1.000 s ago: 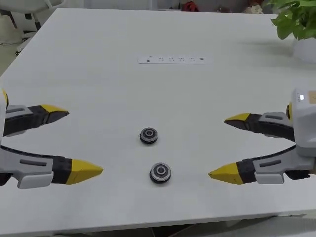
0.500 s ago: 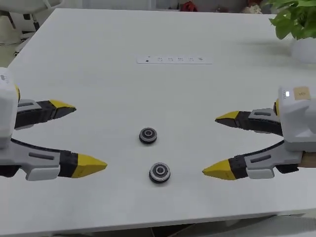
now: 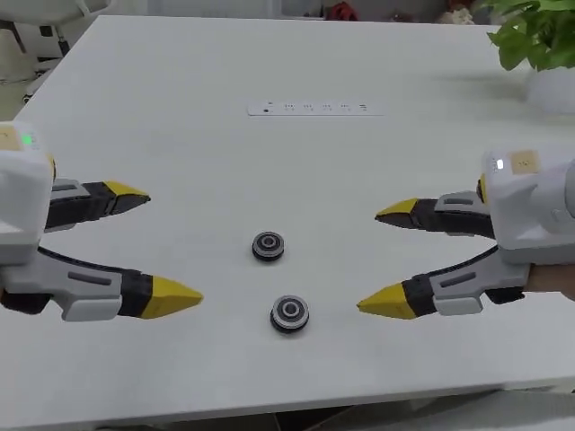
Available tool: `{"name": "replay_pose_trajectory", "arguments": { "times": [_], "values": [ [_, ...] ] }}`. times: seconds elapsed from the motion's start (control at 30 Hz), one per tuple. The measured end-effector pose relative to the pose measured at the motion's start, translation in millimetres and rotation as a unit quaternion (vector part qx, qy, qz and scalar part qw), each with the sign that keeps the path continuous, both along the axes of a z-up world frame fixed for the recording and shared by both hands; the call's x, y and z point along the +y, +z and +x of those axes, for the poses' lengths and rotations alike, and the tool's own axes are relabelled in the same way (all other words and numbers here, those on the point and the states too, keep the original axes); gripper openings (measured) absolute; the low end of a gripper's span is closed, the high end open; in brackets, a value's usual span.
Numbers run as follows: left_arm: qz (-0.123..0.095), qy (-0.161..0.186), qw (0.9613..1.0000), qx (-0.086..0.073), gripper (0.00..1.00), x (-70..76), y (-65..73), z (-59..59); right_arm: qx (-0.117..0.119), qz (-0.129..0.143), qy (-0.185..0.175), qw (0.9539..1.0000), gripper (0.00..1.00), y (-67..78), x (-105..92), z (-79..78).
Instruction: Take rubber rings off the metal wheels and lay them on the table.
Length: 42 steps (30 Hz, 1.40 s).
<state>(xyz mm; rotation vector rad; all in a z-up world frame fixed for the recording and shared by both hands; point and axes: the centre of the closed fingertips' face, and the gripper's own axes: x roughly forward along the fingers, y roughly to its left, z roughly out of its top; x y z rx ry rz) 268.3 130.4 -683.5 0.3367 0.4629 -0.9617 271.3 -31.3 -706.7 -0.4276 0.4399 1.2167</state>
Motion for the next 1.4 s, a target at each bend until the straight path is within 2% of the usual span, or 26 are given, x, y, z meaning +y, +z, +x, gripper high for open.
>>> {"name": "replay_pose_trajectory", "arguments": {
  "times": [0.57, 0.9, 1.4],
  "values": [
    [0.006, -0.019, 0.9998, 0.007, 0.8, -11.5, -8.1, 4.5, 0.009, -0.014, 0.031, 0.9994, 0.58, -15.2, 12.8, 0.3],
    [0.01, -0.031, 0.9994, 0.012, 0.78, -19.4, -15.1, 5.2, 0.018, -0.013, 0.048, 0.9986, 0.54, -23.0, 22.4, 0.3],
    [0.012, -0.047, 0.9986, 0.021, 0.74, -30.1, -25.7, 8.6, 0.032, -0.023, 0.069, 0.9969, 0.51, -36.3, 34.0, -0.3]
  ]
}}
